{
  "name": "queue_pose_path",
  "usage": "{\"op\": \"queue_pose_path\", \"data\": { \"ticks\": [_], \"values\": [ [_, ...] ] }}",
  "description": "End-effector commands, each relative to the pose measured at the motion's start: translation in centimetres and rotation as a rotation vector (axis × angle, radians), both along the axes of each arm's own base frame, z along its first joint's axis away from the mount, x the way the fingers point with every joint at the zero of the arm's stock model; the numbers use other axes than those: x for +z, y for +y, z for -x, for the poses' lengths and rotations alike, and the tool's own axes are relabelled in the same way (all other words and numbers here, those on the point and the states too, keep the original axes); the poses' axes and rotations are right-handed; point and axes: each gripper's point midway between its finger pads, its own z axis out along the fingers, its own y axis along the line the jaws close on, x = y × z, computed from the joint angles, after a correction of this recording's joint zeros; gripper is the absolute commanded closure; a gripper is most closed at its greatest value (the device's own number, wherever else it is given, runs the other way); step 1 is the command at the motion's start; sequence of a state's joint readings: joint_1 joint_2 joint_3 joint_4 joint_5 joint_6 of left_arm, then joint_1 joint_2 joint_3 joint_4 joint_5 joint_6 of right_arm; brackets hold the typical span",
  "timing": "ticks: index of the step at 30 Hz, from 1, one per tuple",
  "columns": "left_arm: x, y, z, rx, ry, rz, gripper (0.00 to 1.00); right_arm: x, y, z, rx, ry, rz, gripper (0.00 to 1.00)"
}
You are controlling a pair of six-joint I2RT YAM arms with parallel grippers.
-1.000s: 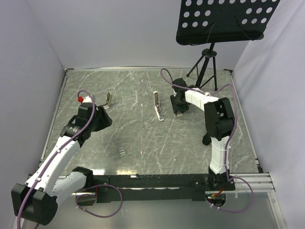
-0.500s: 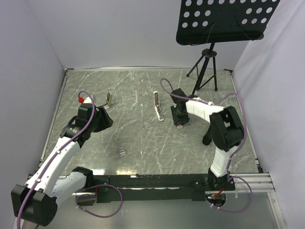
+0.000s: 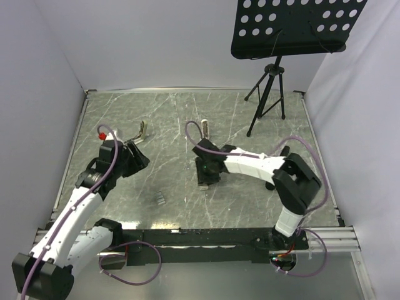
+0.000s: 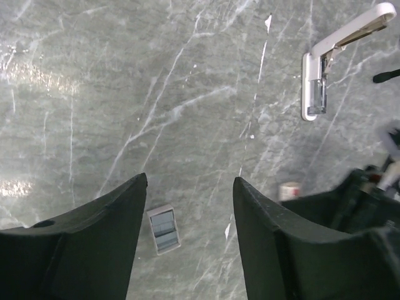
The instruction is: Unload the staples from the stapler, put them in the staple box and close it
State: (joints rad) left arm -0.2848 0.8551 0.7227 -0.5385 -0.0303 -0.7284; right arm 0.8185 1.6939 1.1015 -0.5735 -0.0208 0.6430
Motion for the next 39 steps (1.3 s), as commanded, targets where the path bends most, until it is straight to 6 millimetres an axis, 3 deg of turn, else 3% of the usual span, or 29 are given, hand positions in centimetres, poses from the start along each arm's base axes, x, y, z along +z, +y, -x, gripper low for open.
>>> {"op": "queue_pose_path", "data": {
  "ticks": [1,6,9,13,18,22,28,39],
  "values": [
    [0.8,-0.1,0.5,0.04,-0.029,0.069,0.36,1.4,6.5,-2.3,-0.163,0.027,-0.17,0.53],
    [0.0,0.5,0.7,0.086,0.024,0.05,0.33,4.2,12.2,-1.6,-0.173,0.051,-0.351,0.42],
    [-0.4,0.8,0.6,0.107,0.042,0.045,0.33,5.2,14.1,-0.9,-0.182,0.108,-0.481,0.39],
    [-1.1,0.5,0.6,0.111,0.057,0.066,0.35,6.5,13.2,-0.6,-0.057,0.029,-0.464,0.41],
    [-0.8,0.7,0.0,0.116,0.058,0.037,0.36,8.0,10.0,-0.6,0.152,-0.118,-0.396,0.45],
    [-0.5,1.0,-0.7,0.11,0.065,0.0,0.36,5.2,6.7,-0.8,0.204,-0.107,-0.287,0.51],
    [-0.3,1.8,-1.7,0.097,0.074,-0.08,0.36,3.9,6.9,0.4,0.339,-0.058,-0.322,0.65],
    [-0.7,3.3,-2.0,0.106,0.063,-0.134,0.35,1.7,6.8,-2.3,0.291,-0.057,-0.295,0.73]
  ]
}}
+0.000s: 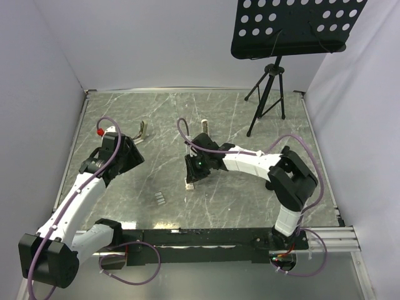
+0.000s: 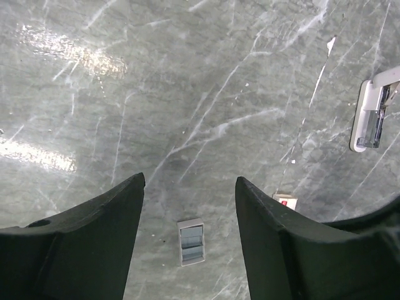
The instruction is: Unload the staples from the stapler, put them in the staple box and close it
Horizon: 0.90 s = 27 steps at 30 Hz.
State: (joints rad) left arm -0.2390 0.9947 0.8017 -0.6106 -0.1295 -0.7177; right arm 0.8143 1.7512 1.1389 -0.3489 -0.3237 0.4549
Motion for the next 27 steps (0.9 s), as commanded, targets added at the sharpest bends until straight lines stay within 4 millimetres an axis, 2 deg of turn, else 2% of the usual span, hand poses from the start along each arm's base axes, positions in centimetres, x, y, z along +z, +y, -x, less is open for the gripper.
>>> {"op": "queue_pose_path", "data": {
  "ticks": [1,10,17,27],
  "values": [
    [1.0,0.5,-0.6,-0.021,-0.049,-0.031,0.35,-0.3,0.3,-2.1,-0.014,-0.021,-0.012,0.74],
    [0.8,0.4,-0.7,-0.037,-0.045,-0.036,0.35,-1.0,0.7,-2.2,-0.013,0.007,-0.014,0.75],
    [0.6,0.2,-0.7,-0.044,-0.043,-0.031,0.35,0.0,1.3,-2.5,-0.013,-0.004,-0.037,0.78],
    [0.7,0.2,-0.5,-0.044,-0.051,-0.025,0.35,-1.9,1.6,-2.3,-0.018,0.045,-0.023,0.78]
  ]
}}
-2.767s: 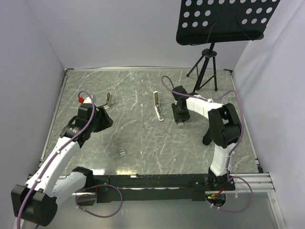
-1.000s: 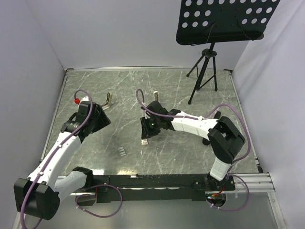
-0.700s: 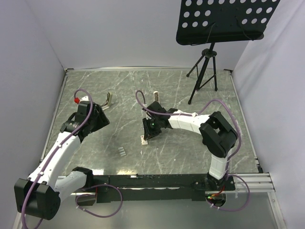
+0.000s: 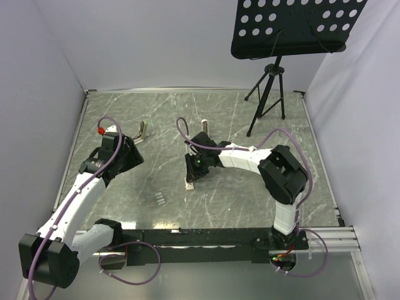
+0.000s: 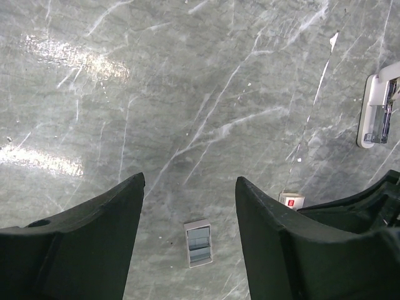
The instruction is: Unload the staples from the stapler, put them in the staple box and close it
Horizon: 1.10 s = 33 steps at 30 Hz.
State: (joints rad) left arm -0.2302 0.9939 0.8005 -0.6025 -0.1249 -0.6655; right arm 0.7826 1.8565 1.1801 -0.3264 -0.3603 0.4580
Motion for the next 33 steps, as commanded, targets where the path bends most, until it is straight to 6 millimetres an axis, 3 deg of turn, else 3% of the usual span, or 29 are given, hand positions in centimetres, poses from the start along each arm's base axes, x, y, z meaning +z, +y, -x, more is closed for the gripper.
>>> {"op": "queue_pose_path", "data": {
  "ticks": [1,8,12,15,19,22,28,33],
  "values": [
    [0.7,-0.1,-0.4,-0.013,-0.042,0.007,0.35,0.2,1.2,-1.0,-0.005,-0.007,-0.024,0.78],
    [0.7,-0.2,-0.4,-0.018,-0.042,0.009,0.35,0.1,1.2,-1.2,-0.011,-0.009,-0.013,0.78],
    [0.9,-0.1,-0.3,-0.015,-0.046,0.008,0.35,1.4,1.2,-1.2,-0.007,-0.021,-0.03,0.78],
    [0.9,-0.1,-0.3,-0.011,-0.049,0.006,0.34,3.0,0.6,-1.0,-0.006,-0.053,-0.027,0.77],
    [0.9,-0.1,-0.3,-0.007,-0.045,0.014,0.35,3.5,-1.3,-1.0,-0.029,-0.1,0.027,0.72],
    [0.7,-0.4,-0.2,-0.009,-0.028,0.03,0.35,2.6,-2.4,-0.4,-0.041,-0.09,0.062,0.64],
    [0.6,-1.5,0.2,-0.022,0.002,0.095,0.36,1.8,-2.2,0.8,-0.044,-0.05,0.024,0.52],
    [-0.6,-2.0,0.5,-0.024,0.028,0.129,0.36,1.0,-1.6,1.7,-0.03,-0.016,-0.008,0.52]
  ]
}}
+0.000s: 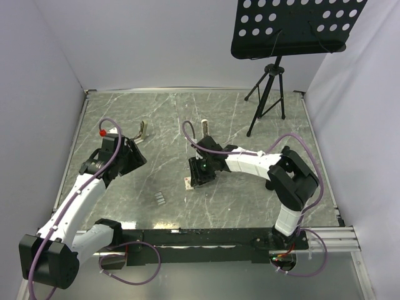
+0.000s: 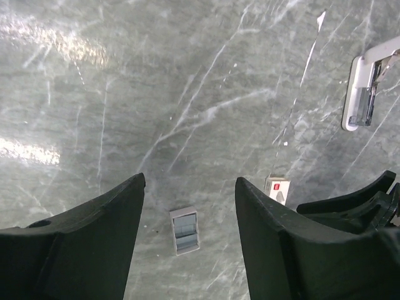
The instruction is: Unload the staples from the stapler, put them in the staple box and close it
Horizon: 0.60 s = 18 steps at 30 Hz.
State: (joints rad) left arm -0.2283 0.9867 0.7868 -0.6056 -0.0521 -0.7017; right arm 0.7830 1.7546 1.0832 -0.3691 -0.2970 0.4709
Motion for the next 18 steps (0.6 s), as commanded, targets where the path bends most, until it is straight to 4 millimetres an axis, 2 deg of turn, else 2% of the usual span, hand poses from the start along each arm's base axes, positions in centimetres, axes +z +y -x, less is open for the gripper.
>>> {"op": "queue_pose_path", "data": {
  "ticks": [1,8,11,18],
  "values": [
    [-0.5,-0.7,-0.1,0.001,0.013,0.053,0.36,0.8,1.6,0.3,0.017,-0.011,-0.08,0.51],
    [-0.5,-0.4,-0.6,0.006,0.031,0.039,0.36,-0.4,2.4,1.3,0.023,0.015,-0.097,0.43],
    [-0.6,-0.3,-0.6,0.007,0.032,0.051,0.37,-1.0,2.2,1.2,0.009,0.019,-0.063,0.4],
    [-0.1,0.1,-0.9,0.013,0.021,0.05,0.37,-1.0,3.0,1.5,0.008,0.011,-0.048,0.38]
  ]
}}
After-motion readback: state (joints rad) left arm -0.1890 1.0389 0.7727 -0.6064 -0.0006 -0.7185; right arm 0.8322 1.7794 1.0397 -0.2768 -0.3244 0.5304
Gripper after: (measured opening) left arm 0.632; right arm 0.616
